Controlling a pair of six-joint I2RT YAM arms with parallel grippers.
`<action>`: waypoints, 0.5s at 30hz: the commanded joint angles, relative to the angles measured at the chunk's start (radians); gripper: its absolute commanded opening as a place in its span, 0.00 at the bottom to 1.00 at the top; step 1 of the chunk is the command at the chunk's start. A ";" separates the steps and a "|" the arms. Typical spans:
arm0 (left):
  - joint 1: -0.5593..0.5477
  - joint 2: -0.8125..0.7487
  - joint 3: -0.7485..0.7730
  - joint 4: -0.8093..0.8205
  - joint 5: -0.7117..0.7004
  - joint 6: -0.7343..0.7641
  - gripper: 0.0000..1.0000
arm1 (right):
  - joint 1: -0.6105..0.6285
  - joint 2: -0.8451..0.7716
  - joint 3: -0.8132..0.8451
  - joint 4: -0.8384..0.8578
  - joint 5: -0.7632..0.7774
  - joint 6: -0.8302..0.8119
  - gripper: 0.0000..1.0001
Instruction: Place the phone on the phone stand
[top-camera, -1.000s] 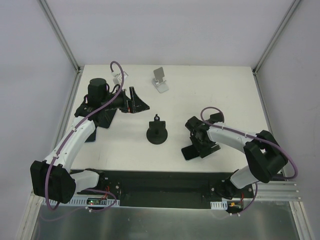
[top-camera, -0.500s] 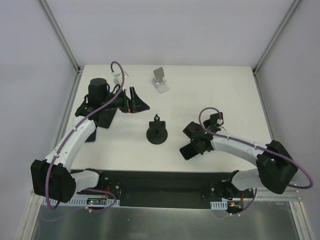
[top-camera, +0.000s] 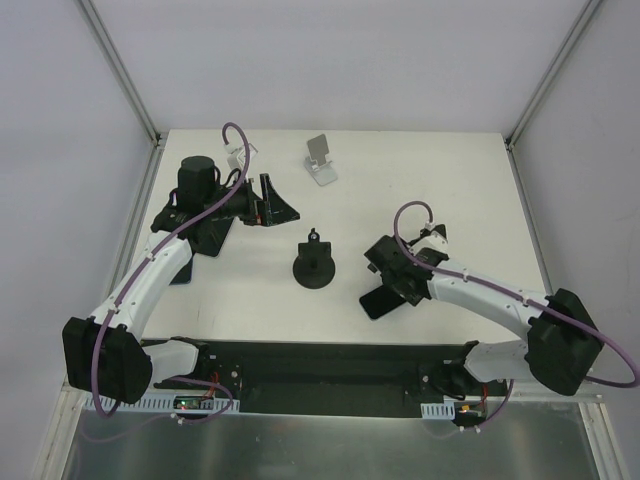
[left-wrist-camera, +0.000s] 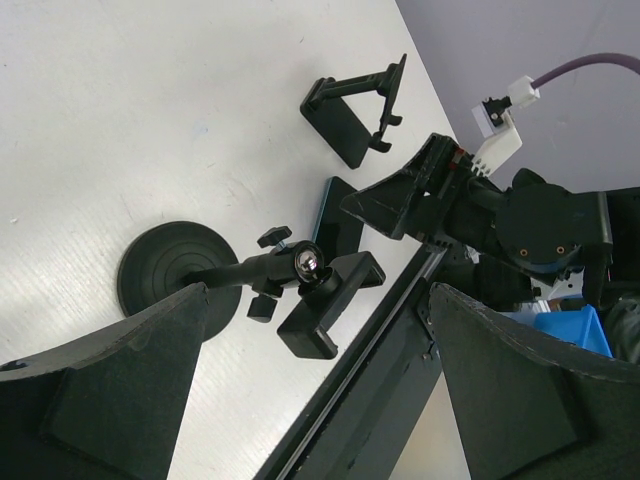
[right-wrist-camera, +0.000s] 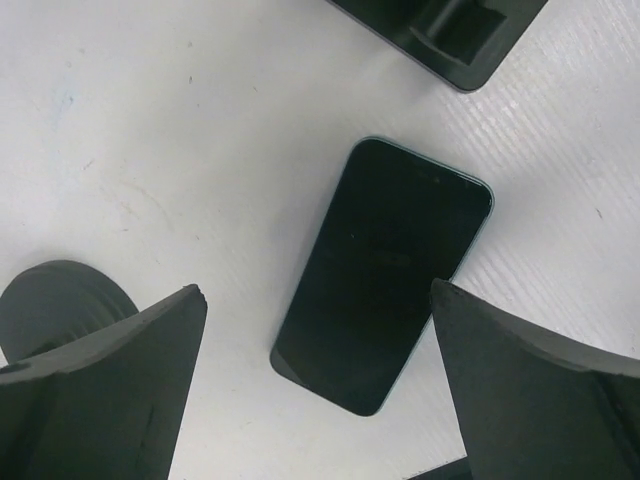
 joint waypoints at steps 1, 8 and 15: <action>0.001 -0.003 0.020 -0.005 0.021 0.018 0.90 | -0.046 0.068 0.074 -0.111 -0.057 0.012 0.96; 0.001 -0.003 0.020 -0.005 0.022 0.018 0.90 | -0.132 0.214 0.134 -0.155 -0.190 0.066 0.96; 0.003 0.003 0.024 -0.005 0.039 0.009 0.90 | -0.174 0.343 0.216 -0.212 -0.283 0.078 0.96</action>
